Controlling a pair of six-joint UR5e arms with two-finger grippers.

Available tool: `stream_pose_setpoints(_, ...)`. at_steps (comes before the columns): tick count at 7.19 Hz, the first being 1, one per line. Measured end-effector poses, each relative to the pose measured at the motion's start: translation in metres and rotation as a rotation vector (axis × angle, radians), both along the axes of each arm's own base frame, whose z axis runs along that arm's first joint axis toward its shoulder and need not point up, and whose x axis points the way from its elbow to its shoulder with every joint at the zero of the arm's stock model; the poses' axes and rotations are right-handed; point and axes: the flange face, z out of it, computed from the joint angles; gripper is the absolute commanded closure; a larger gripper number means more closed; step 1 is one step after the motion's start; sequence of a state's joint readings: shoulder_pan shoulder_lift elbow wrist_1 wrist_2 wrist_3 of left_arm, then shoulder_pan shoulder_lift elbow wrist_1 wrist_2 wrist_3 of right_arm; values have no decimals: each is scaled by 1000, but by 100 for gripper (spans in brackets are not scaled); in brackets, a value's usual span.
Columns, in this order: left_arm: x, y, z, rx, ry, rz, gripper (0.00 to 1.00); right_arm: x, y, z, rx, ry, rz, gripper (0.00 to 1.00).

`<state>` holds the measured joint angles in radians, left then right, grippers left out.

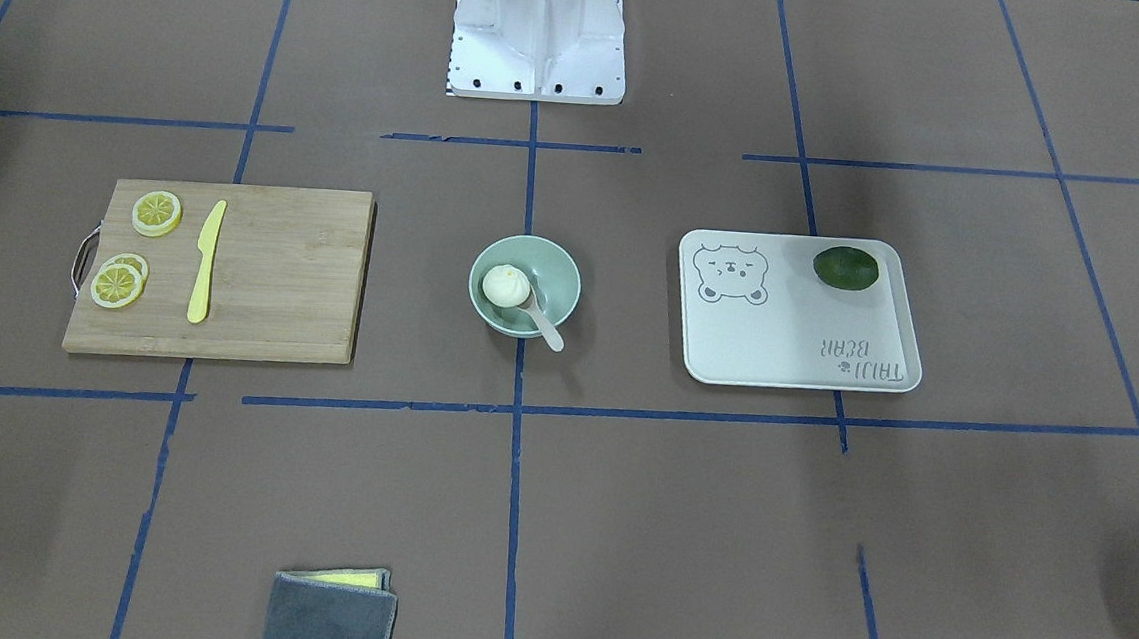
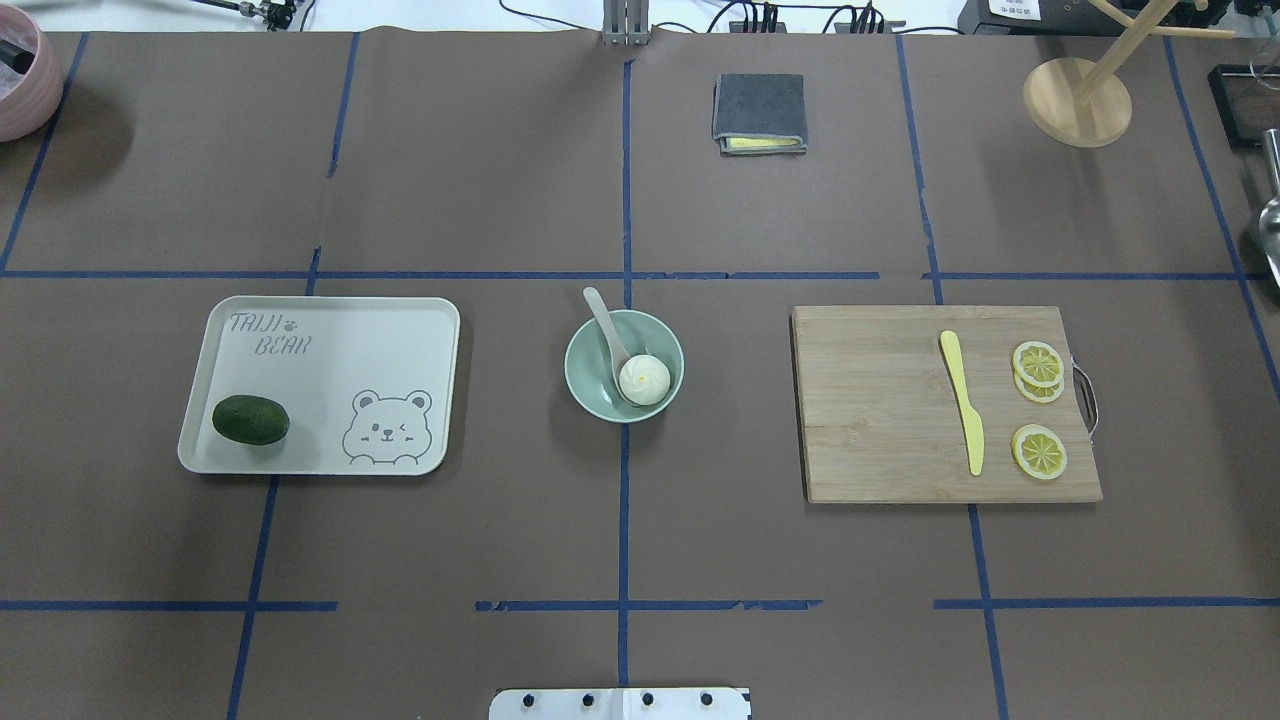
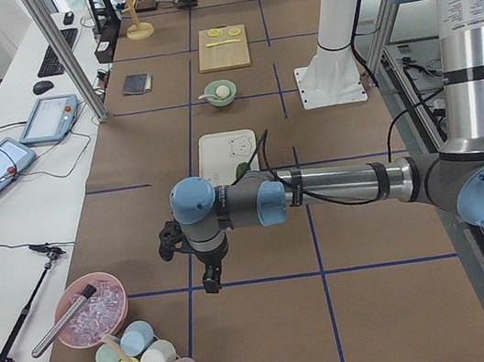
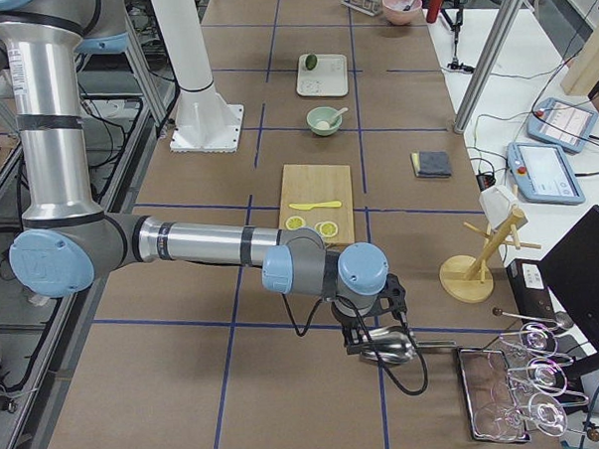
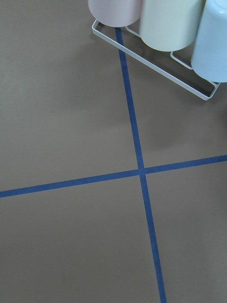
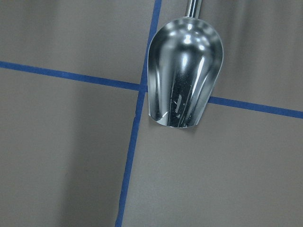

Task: Put spoon and bun in bowl

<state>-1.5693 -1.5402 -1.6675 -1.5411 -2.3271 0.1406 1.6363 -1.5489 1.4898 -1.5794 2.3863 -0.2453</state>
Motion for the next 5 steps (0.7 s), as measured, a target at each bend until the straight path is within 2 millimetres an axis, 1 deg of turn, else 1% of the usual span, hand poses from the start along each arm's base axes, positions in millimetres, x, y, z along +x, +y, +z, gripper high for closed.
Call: stream_pose_setpoints(5,0,0,0,-2,0,-1,0,6,-2,-2,-7,-8,42,0)
